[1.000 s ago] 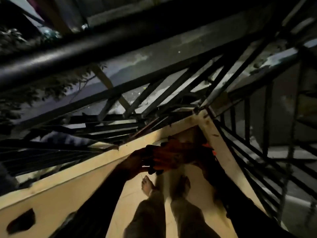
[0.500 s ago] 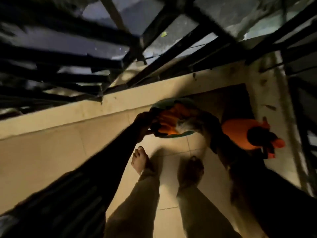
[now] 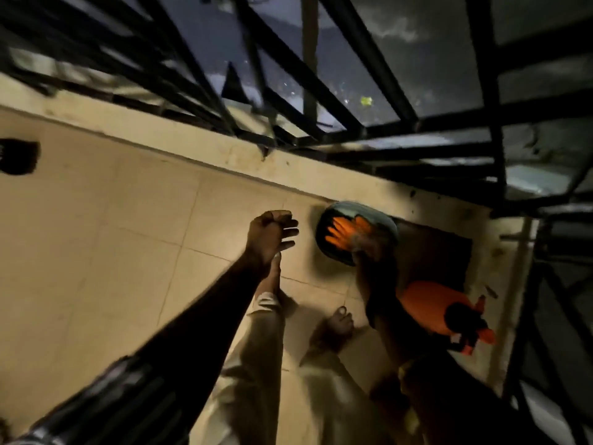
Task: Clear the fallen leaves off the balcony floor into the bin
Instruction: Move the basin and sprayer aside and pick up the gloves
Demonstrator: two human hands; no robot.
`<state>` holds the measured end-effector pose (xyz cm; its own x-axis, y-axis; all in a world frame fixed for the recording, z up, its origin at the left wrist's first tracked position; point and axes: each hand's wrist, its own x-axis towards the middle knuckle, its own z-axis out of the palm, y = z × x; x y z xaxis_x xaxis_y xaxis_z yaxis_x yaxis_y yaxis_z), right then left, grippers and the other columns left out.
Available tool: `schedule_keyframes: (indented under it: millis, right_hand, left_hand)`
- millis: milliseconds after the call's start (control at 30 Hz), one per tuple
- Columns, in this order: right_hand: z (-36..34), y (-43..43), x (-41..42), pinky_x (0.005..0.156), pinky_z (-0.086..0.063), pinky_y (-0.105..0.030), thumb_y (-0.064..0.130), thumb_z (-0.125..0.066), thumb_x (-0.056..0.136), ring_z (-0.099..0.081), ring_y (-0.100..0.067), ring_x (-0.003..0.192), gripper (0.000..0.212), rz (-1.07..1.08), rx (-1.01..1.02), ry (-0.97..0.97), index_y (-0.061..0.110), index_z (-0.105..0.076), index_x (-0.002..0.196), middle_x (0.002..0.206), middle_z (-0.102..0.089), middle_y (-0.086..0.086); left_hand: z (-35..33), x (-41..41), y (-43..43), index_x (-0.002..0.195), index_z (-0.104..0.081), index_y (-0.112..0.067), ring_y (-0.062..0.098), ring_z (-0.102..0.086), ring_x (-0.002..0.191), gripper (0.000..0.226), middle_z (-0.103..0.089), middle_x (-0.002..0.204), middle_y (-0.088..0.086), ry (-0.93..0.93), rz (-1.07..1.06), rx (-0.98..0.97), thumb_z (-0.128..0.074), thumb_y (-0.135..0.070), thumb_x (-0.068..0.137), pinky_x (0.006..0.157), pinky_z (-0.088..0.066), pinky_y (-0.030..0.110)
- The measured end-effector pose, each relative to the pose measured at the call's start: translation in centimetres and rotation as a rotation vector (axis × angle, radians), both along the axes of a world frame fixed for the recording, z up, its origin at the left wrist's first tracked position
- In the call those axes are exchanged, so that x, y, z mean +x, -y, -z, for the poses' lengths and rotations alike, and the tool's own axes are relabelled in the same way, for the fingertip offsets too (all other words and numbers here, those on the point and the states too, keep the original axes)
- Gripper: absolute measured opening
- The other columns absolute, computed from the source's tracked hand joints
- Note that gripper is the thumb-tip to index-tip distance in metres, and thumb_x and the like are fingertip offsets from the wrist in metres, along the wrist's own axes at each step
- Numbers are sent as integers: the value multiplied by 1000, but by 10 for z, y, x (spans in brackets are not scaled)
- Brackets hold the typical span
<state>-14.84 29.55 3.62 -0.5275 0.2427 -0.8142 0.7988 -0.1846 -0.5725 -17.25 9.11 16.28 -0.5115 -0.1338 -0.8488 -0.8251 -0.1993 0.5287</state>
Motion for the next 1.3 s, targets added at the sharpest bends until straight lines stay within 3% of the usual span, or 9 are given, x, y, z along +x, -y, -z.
schedule_keyframes:
  millis: [67,133,167,333,567,900,1133,1233,1300]
  right_hand:
    - [-87,52,2,119,-30,-46,13,-37,106,-42,-44,137,40,-132,54,-136,0,-45,143,142,-50,-26]
    - [-153,95,24,95,-47,-16,-2,-56,95,-63,-19,106,24,-279,184,-309,12,-67,110,109,-68,-3]
    - [-182,118,29,85,-48,-12,-3,-59,92,-63,-10,99,26,-380,201,-348,20,-67,103,102,-67,5]
    - [-240,222,19,85,-59,-37,14,-59,90,-69,-11,95,26,-652,235,-384,35,-65,102,101,-72,11]
    - [-275,394,24,84,-61,-47,12,-63,92,-71,-19,93,19,-744,158,-419,27,-70,101,99,-74,-1]
    - [-296,631,-2,82,-61,-38,8,-59,95,-70,-19,93,25,-742,-27,-275,9,-67,119,97,-70,0]
    - [-272,777,-58,82,-61,-41,11,-57,92,-71,-25,91,16,-848,-52,-253,20,-71,96,97,-73,-8]
    - [-245,844,-94,84,-56,-40,7,-55,94,-67,-37,103,25,-931,-61,-137,1,-64,117,116,-67,-22]
    - [-222,881,-114,89,-57,-44,12,-61,90,-68,-36,105,19,-966,-48,-107,12,-71,107,114,-70,-20]
  left_hand:
    - [-36,13,20,113,-64,-2,21,-63,75,24,-68,91,11,-90,-98,-45,-46,-2,98,57,-50,24]
    - [-70,26,44,109,-66,-2,19,-60,68,21,-67,84,8,-152,-188,-94,-49,-4,96,51,-45,22]
    - [-81,35,57,107,-67,-2,18,-59,66,20,-66,81,7,-169,-253,-96,-50,-6,96,50,-43,22]
    - [-131,83,145,108,-68,-2,16,-51,61,23,-60,78,6,-161,-559,-59,-51,-14,97,51,-37,24]
    - [-180,134,307,98,-69,-12,16,-55,64,14,-64,81,5,-136,-834,-21,-60,-22,93,52,-44,25]
    - [-216,123,522,112,-67,-11,16,-63,78,24,-69,93,2,-144,-974,-60,-60,-25,94,65,-52,29]
    - [-194,60,648,117,-66,-11,17,-64,84,27,-70,97,3,-130,-1065,-26,-57,-26,96,71,-51,30]
    - [-171,27,703,113,-67,-11,17,-64,83,24,-70,95,3,-97,-1116,11,-57,-25,95,73,-51,32]
    - [-152,5,738,109,-67,-12,18,-64,83,22,-69,95,3,-58,-1144,43,-58,-25,95,72,-50,31]
